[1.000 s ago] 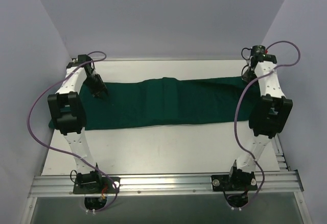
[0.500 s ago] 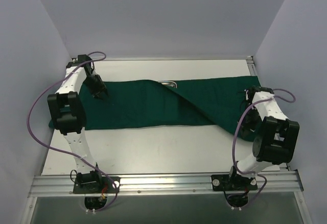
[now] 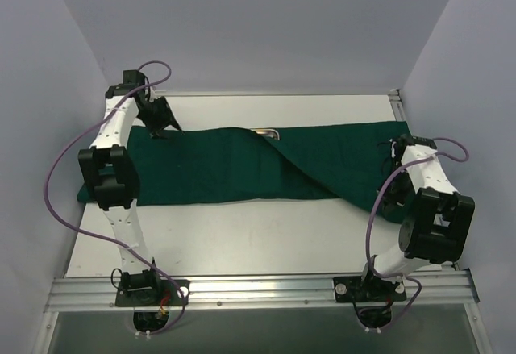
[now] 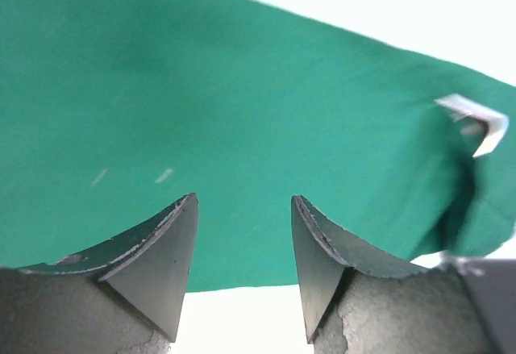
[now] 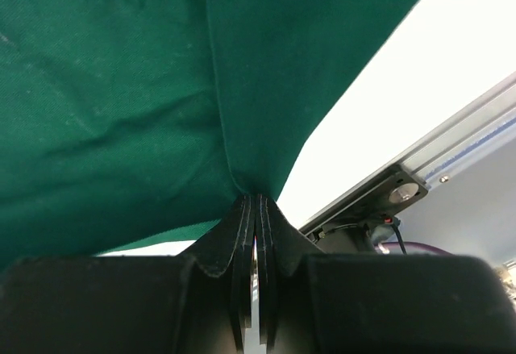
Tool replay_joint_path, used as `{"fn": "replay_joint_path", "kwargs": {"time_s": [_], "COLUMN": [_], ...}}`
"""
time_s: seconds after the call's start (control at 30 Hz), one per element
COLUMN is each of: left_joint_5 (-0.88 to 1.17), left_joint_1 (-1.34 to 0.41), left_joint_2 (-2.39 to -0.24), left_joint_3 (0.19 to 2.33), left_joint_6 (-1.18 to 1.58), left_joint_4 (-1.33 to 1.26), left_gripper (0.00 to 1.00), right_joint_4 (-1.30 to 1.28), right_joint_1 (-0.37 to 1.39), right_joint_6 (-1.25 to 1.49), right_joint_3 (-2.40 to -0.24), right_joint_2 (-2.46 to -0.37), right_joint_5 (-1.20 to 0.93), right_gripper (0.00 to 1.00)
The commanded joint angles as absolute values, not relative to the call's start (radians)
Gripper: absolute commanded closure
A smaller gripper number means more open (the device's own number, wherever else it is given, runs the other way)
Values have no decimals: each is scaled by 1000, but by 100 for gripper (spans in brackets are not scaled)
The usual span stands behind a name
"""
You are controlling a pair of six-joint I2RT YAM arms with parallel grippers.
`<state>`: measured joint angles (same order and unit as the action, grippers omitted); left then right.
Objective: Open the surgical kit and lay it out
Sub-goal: Open the surgical kit at the center of the board.
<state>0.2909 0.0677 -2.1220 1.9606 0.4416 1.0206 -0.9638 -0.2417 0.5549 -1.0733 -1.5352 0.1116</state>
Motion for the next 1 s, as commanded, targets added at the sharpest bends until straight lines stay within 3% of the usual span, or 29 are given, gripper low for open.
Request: {"fn": "replay_joint_path", "kwargs": {"time_s": [0.0, 0.2, 0.4, 0.97], "left_joint_5": [392, 362, 325, 207], "left_joint_1": [17, -78, -133, -166], "left_joint_2": [-2218, -2334, -2390, -2511], "left_joint_3": [2089, 2172, 2169, 2428], "left_joint_6": [495, 613, 799, 1015], "left_joint_4": [910, 879, 812, 1011], "left_gripper": [41, 41, 41, 40], "right_joint_4": [-1003, -1014, -950, -936], "right_joint_1": [-248, -249, -253, -229], "right_joint_6": [520, 514, 551, 509], "right_joint_3": [-1094, -1105, -974, -979], "right_joint_2": [-1557, -1546, -1494, -1468], "right_joint_5": [103, 146, 132, 97], "right_gripper": [100, 100, 100, 100]}}
